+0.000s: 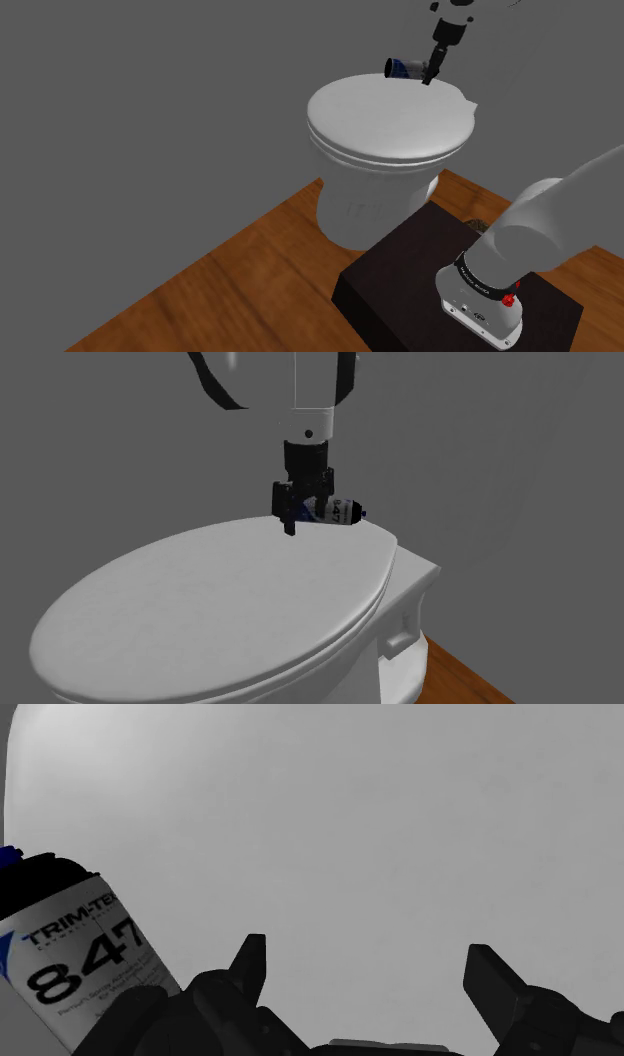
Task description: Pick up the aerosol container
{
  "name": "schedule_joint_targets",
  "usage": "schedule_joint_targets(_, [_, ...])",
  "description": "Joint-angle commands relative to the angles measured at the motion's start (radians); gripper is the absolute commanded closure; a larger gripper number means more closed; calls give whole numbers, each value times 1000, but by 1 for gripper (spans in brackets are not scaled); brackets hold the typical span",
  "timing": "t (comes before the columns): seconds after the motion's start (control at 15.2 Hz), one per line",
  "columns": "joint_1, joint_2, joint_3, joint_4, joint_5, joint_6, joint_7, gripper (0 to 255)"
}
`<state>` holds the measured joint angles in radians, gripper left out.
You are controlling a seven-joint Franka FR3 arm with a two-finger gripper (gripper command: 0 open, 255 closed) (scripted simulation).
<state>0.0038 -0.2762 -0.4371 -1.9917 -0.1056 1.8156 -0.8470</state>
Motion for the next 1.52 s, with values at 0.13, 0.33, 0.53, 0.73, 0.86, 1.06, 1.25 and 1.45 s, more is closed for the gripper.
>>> schedule_joint_targets(0.13, [7,165,-64,165,51,9,-176,0])
schedule_joint_targets(0.33, [-6,292,-97,298,109,3,-304,0])
schedule_joint_targets(0.53, [-40,427,-114,452,179,-19,-426,0])
schedule_joint_targets(0.73, [-71,508,-112,539,219,-26,-492,0])
schedule_joint_targets(0.86, [-68,503,-111,506,217,3,-491,0])
schedule_joint_targets(1.06, [-64,499,-109,460,215,45,-490,0])
schedule_joint_targets(1.25, [-62,497,-109,437,214,67,-490,0])
schedule_joint_targets(1.45, [-63,499,-109,438,215,67,-492,255])
